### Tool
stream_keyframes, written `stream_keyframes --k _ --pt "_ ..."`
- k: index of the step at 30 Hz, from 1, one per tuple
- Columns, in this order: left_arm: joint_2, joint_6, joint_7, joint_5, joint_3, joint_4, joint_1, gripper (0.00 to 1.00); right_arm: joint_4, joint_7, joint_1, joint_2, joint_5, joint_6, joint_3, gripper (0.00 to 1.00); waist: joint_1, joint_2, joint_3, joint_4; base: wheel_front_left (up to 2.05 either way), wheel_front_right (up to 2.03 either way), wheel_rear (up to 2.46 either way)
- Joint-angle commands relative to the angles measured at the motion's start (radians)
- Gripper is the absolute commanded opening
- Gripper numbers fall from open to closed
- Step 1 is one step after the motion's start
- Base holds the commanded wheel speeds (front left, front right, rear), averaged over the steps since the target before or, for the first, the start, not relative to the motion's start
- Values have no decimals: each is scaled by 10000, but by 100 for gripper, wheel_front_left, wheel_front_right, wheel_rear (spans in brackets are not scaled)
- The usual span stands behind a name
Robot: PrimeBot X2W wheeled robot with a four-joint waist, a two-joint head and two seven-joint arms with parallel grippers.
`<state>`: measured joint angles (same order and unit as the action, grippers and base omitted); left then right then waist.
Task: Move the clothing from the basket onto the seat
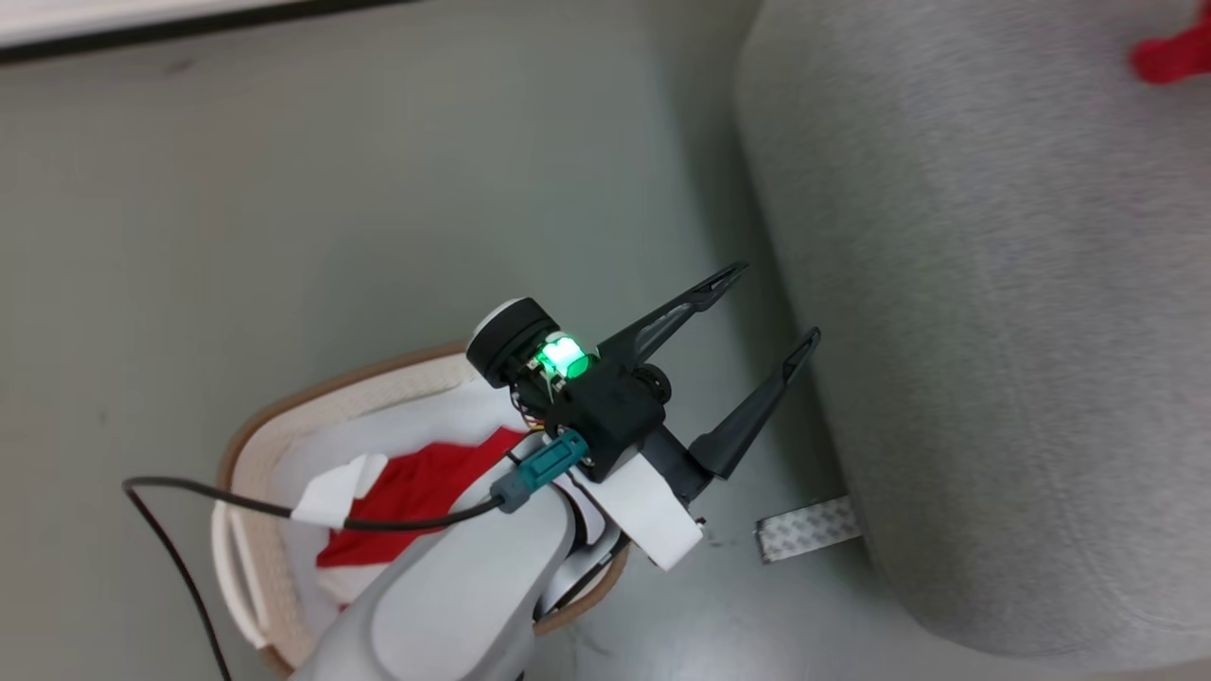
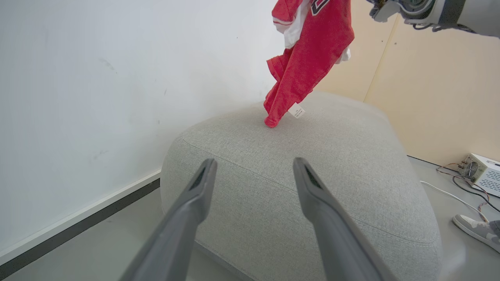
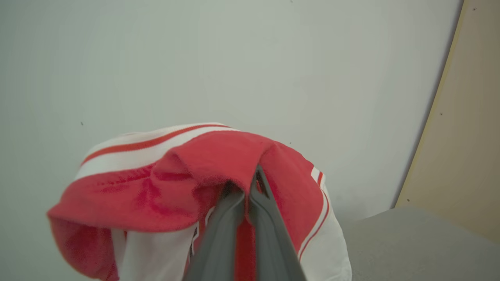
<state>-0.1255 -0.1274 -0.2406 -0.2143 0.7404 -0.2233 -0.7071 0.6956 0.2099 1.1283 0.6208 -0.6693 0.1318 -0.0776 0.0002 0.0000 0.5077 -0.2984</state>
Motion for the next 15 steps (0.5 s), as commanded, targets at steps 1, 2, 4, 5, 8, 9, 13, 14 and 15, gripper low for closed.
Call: stream_keyframes --k 1,2,4,5,8,9,13,14,15 --pt "-9 -26 -83 -140 3 -9 -98 100 532 56 172 -38 240 -21 81 0 -2 0 496 481 0 0 0" --pt "-1 -27 -64 -169 14 -13 -119 100 923 102 290 -51 392 -21 180 0 -2 0 595 533 0 0 0" --pt "-15 -26 -83 -174 39 -20 -160 100 1702 219 471 -147 591 -21 423 0 -2 0 776 629 0 0 0" --pt "-28 -21 -95 -191 41 -35 -137 100 2098 279 458 -261 707 -21 520 0 -2 0 826 659 0 0 0" --pt "-64 4 -121 -207 82 -74 -58 100 3188 435 318 -582 1011 -21 863 0 -2 0 947 720 0 0 0" --pt "-81 8 -125 -214 86 -86 -19 100 3526 495 235 -683 1059 -21 1012 0 -2 0 955 727 0 0 0" --pt "-160 43 -146 -271 73 -177 110 100 4385 554 -3 -1157 1394 -21 1374 100 -2 0 824 673 0 0 0" --pt "-184 59 -152 -268 46 -194 137 100 4386 556 -54 -1253 1439 -21 1384 100 -2 0 784 651 0 0 0" --pt "-231 98 -158 -266 7 -224 146 100 4259 560 -112 -1327 1504 -21 1438 100 -2 0 741 619 0 0 0"
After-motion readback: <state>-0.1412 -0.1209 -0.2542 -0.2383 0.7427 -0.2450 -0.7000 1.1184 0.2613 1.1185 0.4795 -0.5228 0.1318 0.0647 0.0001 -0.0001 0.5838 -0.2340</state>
